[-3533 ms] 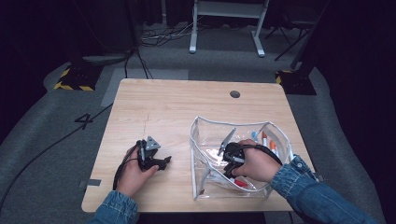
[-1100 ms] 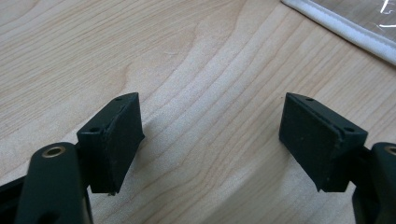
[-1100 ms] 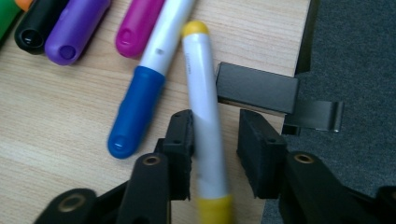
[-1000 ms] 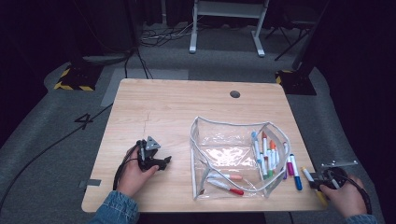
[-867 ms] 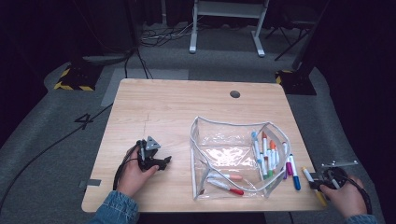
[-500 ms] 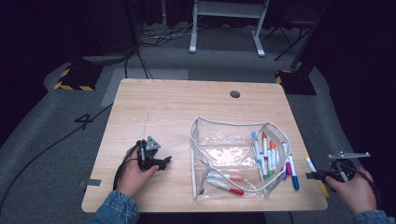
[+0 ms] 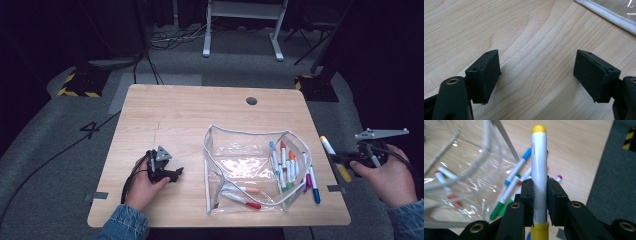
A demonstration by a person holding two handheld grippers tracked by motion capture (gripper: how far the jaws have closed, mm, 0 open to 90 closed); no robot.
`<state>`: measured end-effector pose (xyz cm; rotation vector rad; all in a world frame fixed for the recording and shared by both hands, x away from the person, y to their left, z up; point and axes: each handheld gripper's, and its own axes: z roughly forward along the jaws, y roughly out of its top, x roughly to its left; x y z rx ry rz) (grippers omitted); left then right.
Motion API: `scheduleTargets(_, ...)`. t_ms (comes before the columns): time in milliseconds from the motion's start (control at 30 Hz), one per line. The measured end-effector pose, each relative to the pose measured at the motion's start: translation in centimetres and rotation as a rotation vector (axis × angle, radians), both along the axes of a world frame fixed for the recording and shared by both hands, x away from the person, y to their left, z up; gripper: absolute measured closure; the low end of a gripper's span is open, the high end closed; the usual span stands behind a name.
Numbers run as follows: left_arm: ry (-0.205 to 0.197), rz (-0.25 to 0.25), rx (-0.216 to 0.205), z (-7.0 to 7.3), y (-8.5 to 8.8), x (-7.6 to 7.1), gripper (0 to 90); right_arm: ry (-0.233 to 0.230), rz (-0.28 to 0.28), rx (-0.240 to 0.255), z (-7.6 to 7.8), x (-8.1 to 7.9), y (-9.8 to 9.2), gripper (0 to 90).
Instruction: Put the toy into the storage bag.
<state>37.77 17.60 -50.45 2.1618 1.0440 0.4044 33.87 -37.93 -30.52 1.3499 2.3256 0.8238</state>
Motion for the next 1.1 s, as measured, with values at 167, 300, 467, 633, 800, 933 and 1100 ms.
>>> scheduleTargets(167, 0.0, 0.0, 0.0, 0.0, 0.0, 0.0, 22.1, -0.027, 0.081, 0.001, 2.9, 0.6, 2.9, 76.8)
scheduleTargets(300, 0.001, -0.003, 0.002, 0.0, 0.0, 0.0, 22.0, -0.044, 0.17, -0.003, 4.8, 1.2, 6.2, 76.9)
scheduleTargets(467, -0.001, 0.0, -0.001, 0.0, 0.0, 0.0, 22.1, -0.044, 0.253, -0.009, 5.9, 1.6, 9.6, 76.9)
scheduleTargets(633, 0.0, -0.001, 0.0, 0.0, 0.0, 0.0, 22.1, -0.031, 0.313, -0.021, 6.0, 1.8, 12.3, 76.9)
scheduleTargets(800, 0.0, 0.0, 0.0, 0.0, 0.0, 0.0, 22.1, -0.003, 0.383, -0.012, 5.4, 2.1, 15.2, 76.9)
scheduleTargets(933, -0.001, -0.001, -0.002, 0.0, 0.0, 0.0, 21.9, 0.025, 0.431, -0.014, 4.3, 2.5, 17.1, 76.9)
scheduleTargets(1100, -0.001, -0.002, -0.001, 0.0, 0.0, 0.0, 21.9, 0.061, 0.483, -0.029, 2.9, 3.0, 19.2, 76.9)
